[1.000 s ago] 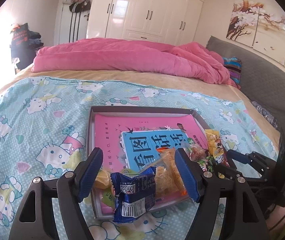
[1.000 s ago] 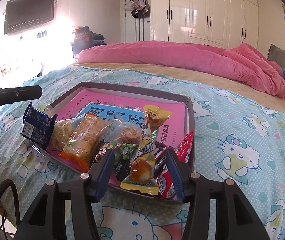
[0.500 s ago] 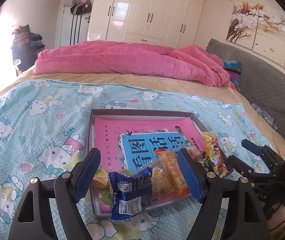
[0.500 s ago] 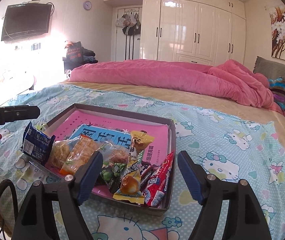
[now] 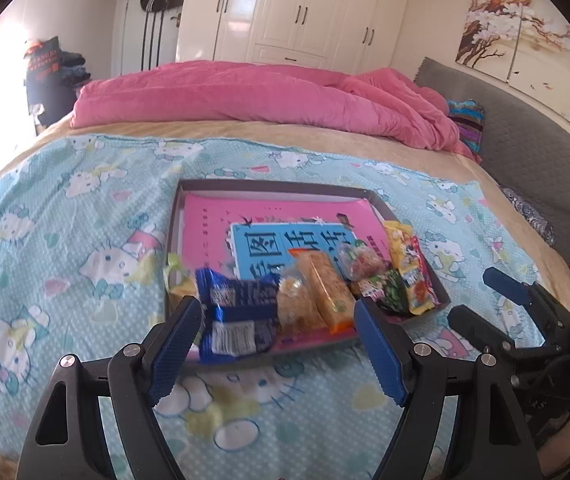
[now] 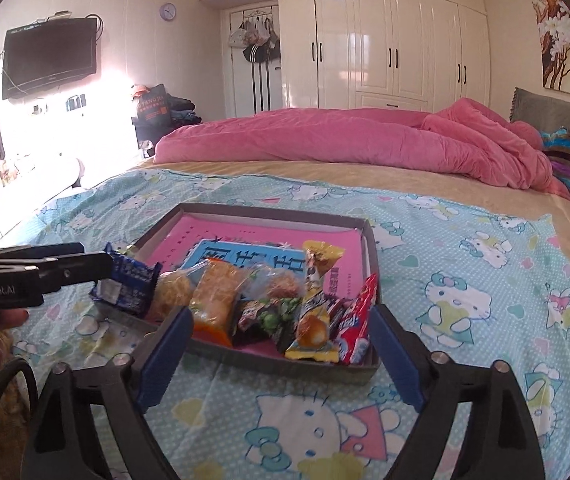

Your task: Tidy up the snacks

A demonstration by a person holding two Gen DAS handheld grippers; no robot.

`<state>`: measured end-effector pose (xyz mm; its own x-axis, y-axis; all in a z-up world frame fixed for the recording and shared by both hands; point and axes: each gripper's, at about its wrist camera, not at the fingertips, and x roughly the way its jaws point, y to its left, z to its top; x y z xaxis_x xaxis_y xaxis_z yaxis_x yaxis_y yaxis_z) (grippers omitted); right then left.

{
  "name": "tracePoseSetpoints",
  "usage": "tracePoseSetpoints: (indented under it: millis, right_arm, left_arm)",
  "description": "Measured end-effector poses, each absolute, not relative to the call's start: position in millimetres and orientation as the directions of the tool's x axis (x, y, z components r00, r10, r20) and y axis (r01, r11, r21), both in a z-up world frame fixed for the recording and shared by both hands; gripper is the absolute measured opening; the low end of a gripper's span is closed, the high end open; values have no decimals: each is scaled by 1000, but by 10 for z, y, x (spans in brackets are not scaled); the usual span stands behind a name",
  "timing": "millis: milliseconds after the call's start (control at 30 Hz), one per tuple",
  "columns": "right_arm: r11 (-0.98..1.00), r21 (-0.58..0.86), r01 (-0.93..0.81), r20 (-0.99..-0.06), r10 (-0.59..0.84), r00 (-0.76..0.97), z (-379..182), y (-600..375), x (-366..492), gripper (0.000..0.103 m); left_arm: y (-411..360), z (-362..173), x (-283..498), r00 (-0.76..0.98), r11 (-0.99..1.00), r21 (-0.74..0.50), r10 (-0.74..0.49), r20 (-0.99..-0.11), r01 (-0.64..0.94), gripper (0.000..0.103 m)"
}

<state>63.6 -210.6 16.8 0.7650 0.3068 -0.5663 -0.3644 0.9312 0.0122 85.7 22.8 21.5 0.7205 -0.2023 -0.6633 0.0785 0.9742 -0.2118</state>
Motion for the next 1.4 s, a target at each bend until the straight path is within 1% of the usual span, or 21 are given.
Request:
tracePoseSetpoints:
  millis: [33,300,533,767,1100,1400]
  right_arm:
    - [932,24,-362,-572,309,760,180,-2111,598,99]
    - [948,60,-312,-617,281,735,172,-2215,355,101]
    - [955,87,-283,-639,271,719,168,-2235,129,101]
    - [955,108,-275,-668,274,691,123,-2192,-96,101]
    - [948,84,-306,-652,285,703,161,-2110,-242,101]
    - [958,90,-274,-657,264,707,72,-2175,-177,101]
  left_arm:
    - [208,218,816,716,972,-221,-208,-667,77,80]
    - [62,192,543,687,975,-211,-204,-698,75,80]
    - [41,185,379,672,978,-201,-185,-717,55,80]
    - [40,96,202,612,975,-221,-189,-768,24,80]
    - [40,110,42,621,981,-195,-152,-769,-1,80]
    - [22,60,87,620,982,-186,-147,-771,1,80]
